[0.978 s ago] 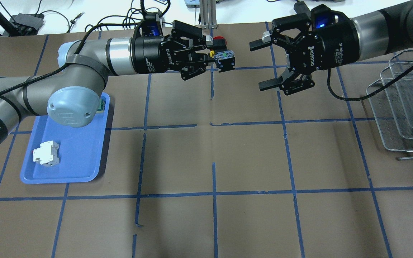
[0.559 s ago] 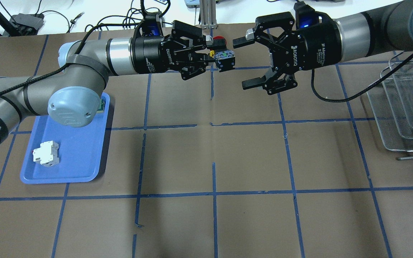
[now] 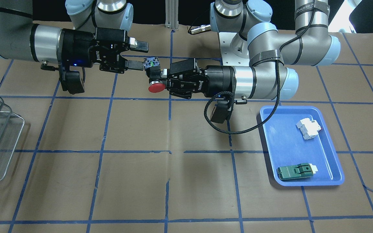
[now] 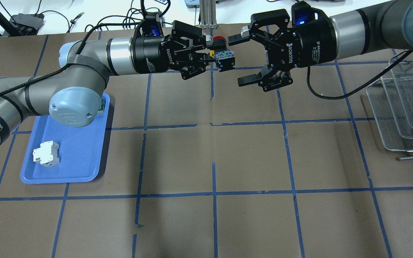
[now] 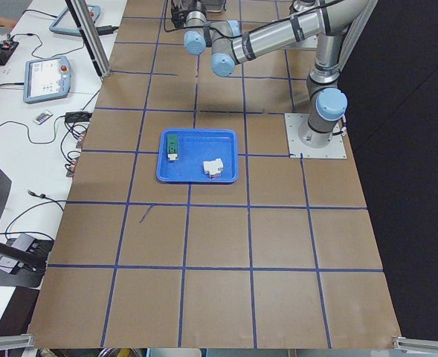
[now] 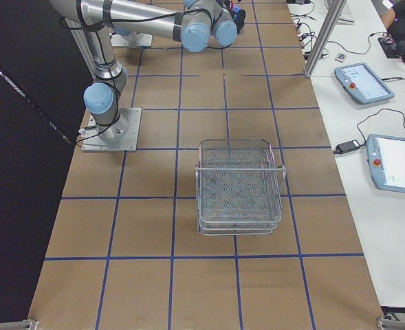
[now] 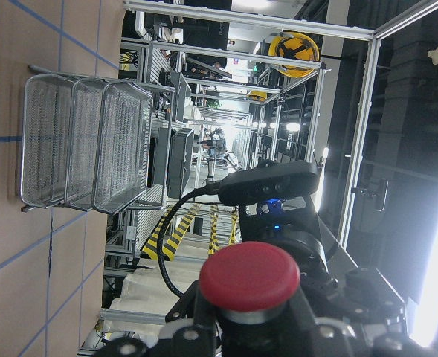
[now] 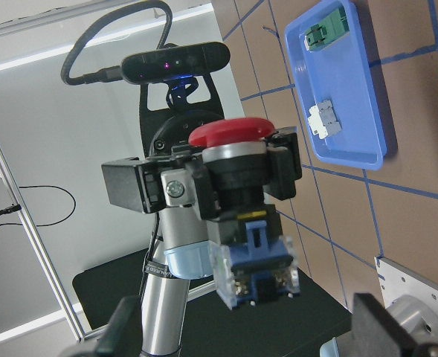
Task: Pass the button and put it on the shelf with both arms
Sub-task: 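Move the open right gripper toward the button held by the left gripper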
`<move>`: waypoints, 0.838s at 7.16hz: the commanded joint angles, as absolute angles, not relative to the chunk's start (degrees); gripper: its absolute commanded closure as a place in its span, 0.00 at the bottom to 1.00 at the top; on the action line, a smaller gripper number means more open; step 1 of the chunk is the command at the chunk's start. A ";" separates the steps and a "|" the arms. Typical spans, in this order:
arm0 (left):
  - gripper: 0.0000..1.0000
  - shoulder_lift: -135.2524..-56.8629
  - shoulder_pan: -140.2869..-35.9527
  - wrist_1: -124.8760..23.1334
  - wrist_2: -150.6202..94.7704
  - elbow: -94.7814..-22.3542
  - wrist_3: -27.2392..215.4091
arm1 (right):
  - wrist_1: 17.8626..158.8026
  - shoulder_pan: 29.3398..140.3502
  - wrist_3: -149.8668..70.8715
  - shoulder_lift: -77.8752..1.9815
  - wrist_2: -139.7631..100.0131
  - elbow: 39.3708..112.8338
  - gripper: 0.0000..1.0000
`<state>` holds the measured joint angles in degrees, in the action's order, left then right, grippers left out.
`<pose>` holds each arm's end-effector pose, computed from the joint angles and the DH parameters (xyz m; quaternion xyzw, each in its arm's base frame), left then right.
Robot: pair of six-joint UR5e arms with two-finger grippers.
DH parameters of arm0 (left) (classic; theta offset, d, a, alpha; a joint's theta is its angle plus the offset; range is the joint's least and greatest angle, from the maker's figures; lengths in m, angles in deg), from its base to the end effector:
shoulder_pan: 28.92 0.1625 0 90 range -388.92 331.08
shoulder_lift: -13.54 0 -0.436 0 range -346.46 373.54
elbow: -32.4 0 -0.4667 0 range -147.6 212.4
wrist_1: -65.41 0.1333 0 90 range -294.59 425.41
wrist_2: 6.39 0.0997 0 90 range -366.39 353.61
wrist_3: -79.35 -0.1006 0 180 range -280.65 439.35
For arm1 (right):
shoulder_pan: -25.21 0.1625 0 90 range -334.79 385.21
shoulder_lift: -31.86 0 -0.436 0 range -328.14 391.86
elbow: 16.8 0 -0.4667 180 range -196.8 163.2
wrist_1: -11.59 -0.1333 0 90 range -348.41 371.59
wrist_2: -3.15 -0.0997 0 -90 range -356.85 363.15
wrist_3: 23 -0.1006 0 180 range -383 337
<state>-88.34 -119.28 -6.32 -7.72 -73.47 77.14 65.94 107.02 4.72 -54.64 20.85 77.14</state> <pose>-0.2376 -0.6000 0.3577 0.0435 -0.6976 -0.0462 0.7137 0.1497 -0.5684 0.4468 0.0861 0.7769 0.1129 0.6134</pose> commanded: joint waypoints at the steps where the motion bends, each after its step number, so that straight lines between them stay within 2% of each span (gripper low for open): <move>1: 1.00 -88.33 -119.28 -6.31 -7.80 -73.51 77.16 | 66.25 107.04 4.69 -54.45 20.81 77.15 0.01; 4: 1.00 -88.50 -119.28 -6.22 -7.80 -73.51 77.16 | 67.04 106.95 4.51 -54.27 20.73 77.15 0.07; 6: 1.00 -88.33 -119.28 -6.22 -7.88 -73.51 77.16 | 67.22 107.04 4.43 -54.27 17.75 77.24 0.06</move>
